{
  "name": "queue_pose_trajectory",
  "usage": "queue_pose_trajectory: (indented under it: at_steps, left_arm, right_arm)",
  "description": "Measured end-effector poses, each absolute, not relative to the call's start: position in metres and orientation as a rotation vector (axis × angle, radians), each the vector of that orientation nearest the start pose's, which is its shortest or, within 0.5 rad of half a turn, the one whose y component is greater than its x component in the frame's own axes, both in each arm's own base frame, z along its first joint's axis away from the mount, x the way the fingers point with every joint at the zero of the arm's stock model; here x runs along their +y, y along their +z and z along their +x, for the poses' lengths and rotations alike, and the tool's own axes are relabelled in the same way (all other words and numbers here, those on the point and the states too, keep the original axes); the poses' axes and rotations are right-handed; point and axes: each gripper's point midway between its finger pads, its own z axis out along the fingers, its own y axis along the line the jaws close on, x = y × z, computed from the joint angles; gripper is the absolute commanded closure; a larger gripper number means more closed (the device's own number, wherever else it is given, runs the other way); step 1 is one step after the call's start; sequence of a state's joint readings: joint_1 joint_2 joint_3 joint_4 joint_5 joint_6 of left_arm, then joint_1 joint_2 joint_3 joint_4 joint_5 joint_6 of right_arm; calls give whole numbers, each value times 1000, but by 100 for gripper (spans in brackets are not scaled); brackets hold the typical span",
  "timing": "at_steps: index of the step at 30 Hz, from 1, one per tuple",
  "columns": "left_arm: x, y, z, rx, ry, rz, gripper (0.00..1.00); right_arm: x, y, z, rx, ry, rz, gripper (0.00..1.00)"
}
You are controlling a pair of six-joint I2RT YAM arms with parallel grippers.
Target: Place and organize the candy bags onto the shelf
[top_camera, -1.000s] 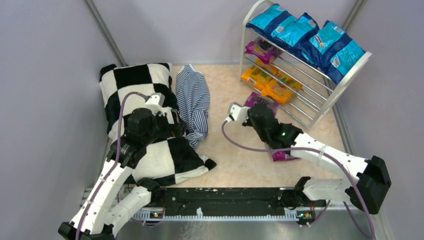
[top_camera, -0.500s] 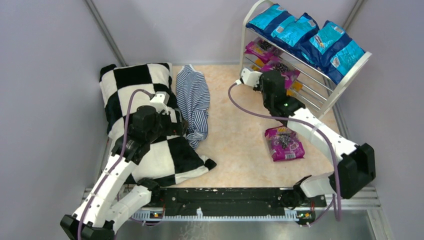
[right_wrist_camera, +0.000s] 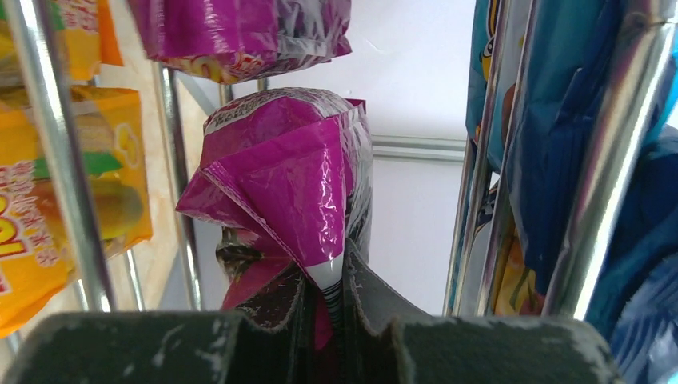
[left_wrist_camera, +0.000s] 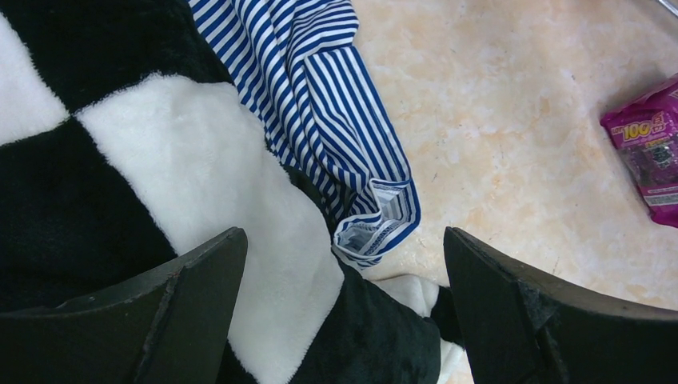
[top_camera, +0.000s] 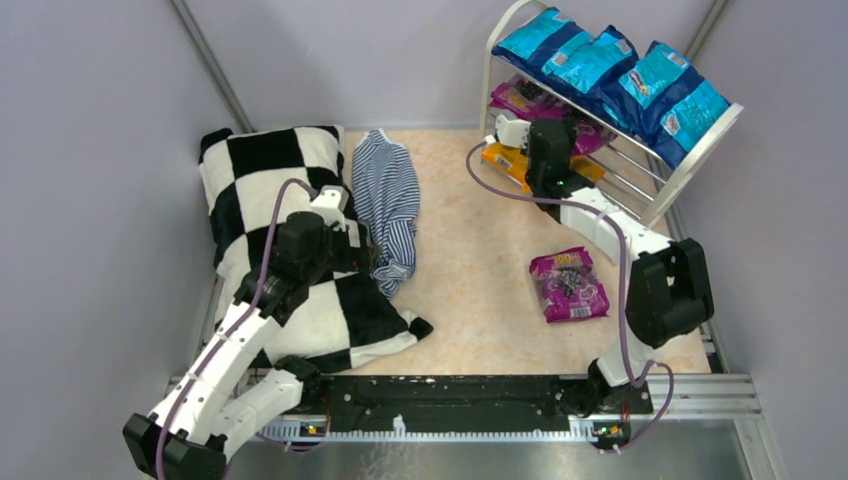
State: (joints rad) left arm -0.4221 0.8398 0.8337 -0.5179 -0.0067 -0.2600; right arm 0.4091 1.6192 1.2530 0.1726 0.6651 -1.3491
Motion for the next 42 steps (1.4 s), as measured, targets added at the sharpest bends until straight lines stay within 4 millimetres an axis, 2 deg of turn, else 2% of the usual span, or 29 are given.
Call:
queue_pose_trajectory:
  at_steps: [5,10,20,23,25,26,28,32,34,38,42]
  left_arm:
    - [-125,201,256,2134,-389,169,2]
    - [-125,199,257,2141,-386,170,1]
    - [-125,198,258,2143,-382,168,1]
    - [-125,197,258,2146,-381,169,2]
    - [-125,197,258,2149,-380,169,1]
    - [-125,196,258,2151,-380,170,2]
    - [-125,196,258,2151,-380,170,1]
    - [-125,195,259,2152,-379,168,2]
    - [-125,195,260,2151,-379,167,2]
    - [-125,195,260,2151,-381,166,2]
    - [-125,194,261,2149,-382,166,2]
  right_arm:
    - [44,301,501,1570,-1280,-1044,95]
    - [36,294,510,1580,-1283,-1037,95]
    - [43,283,514,1595,-1198,-1023,94]
    - [45,279,513,1610,-1166,-1011,91]
    - [46,277,513,1618,-1145,-1007,78]
    - [46,277,513,1620,-1136,-1001,64]
    - [48,275,513,1627,-1118,-992,46]
    - [55,270,510,1635,-1094,-1011,22]
    - [63,270,505,1638,-1084,-1027,14]
    - [83,282,480,1629,-1050,-1033,10]
    - [99,304,432,1630,-952,-994,4]
